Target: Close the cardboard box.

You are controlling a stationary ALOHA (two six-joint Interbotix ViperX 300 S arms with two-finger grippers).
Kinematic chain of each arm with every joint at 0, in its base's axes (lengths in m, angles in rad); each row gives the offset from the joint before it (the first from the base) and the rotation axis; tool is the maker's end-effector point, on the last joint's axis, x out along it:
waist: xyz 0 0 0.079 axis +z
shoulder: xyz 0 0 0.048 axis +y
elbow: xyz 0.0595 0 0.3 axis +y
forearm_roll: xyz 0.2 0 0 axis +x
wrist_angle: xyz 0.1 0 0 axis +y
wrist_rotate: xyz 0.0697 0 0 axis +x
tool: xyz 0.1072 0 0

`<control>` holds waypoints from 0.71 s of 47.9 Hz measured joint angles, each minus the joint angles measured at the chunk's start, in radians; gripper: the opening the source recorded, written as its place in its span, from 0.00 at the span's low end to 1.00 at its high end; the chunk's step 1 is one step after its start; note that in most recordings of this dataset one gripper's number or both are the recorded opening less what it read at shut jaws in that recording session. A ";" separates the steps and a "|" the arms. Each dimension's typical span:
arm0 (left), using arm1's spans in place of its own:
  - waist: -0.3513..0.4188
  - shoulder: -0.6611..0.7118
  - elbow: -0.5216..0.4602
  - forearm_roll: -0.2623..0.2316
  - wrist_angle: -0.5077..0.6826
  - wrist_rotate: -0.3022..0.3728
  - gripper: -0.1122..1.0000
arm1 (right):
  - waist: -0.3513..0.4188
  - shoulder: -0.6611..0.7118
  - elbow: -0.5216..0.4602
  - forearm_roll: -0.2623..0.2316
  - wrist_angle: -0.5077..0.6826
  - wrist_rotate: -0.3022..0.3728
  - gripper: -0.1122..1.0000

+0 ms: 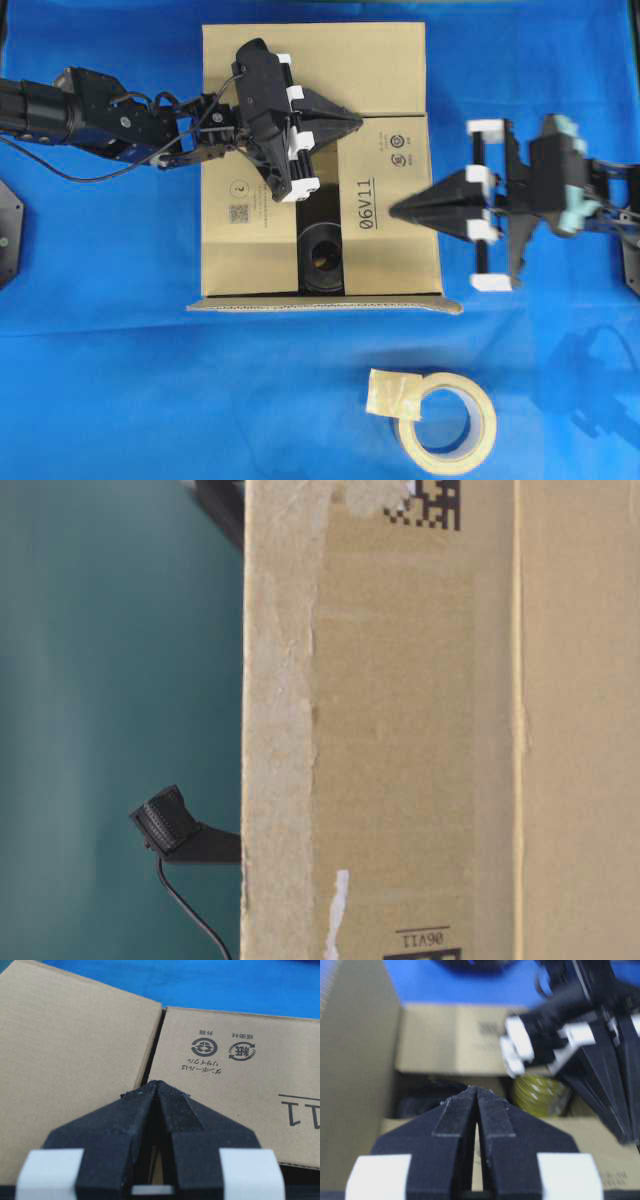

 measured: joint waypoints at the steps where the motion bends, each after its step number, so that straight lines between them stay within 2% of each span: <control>1: 0.000 0.000 -0.002 0.000 0.000 0.000 0.10 | 0.009 -0.015 0.000 0.000 0.005 0.000 0.10; 9: 0.000 0.000 -0.002 0.000 0.002 -0.002 0.10 | 0.124 -0.137 0.008 -0.008 0.018 -0.011 0.10; 17: 0.000 0.000 0.000 0.000 0.002 0.000 0.10 | 0.252 -0.193 0.026 -0.057 0.017 -0.014 0.10; 24: 0.000 0.000 0.000 0.002 0.002 -0.003 0.10 | 0.314 -0.133 0.054 -0.084 0.015 -0.017 0.10; 34: 0.000 0.000 0.000 0.002 0.002 -0.008 0.10 | 0.324 -0.003 0.069 -0.086 -0.006 -0.012 0.10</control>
